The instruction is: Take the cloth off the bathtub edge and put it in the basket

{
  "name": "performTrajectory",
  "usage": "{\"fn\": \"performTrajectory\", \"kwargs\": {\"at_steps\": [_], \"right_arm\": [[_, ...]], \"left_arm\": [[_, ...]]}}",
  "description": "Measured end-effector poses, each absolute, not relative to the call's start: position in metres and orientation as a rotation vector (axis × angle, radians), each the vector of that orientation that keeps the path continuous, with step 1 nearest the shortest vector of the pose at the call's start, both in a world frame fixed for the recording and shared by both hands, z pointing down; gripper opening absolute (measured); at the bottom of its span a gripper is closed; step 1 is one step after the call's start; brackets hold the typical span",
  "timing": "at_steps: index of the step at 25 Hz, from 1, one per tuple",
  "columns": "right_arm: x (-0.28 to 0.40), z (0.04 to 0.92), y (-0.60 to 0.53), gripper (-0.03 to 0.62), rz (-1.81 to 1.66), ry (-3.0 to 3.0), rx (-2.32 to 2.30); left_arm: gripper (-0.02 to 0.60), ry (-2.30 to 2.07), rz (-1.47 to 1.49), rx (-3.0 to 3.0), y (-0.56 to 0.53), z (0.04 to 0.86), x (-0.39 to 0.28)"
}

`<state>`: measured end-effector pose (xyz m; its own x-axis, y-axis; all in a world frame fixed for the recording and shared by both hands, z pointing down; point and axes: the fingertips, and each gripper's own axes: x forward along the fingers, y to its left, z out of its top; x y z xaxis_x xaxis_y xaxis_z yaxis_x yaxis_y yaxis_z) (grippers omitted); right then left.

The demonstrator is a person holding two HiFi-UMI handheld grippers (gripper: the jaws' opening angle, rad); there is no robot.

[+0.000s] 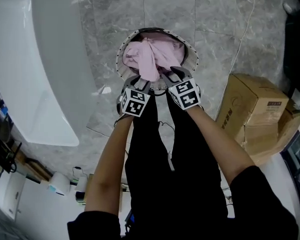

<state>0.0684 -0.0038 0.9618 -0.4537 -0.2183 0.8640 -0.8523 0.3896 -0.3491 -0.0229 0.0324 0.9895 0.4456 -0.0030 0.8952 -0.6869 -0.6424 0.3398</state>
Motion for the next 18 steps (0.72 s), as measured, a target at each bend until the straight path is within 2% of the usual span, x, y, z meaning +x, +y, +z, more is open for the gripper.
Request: {"fn": "performTrajectory", "kwargs": {"at_steps": [10,18], "right_arm": [[0.074,0.926,0.006,0.179,1.010,-1.911,0.926],[0.082,0.837,0.002,0.179,0.946,-1.987,0.987]], "left_arm": [[0.181,-0.746,1.041,1.951,0.011,0.948,-0.022],[0.181,-0.857,0.861,2.000,-0.003,0.852,-0.021]]}}
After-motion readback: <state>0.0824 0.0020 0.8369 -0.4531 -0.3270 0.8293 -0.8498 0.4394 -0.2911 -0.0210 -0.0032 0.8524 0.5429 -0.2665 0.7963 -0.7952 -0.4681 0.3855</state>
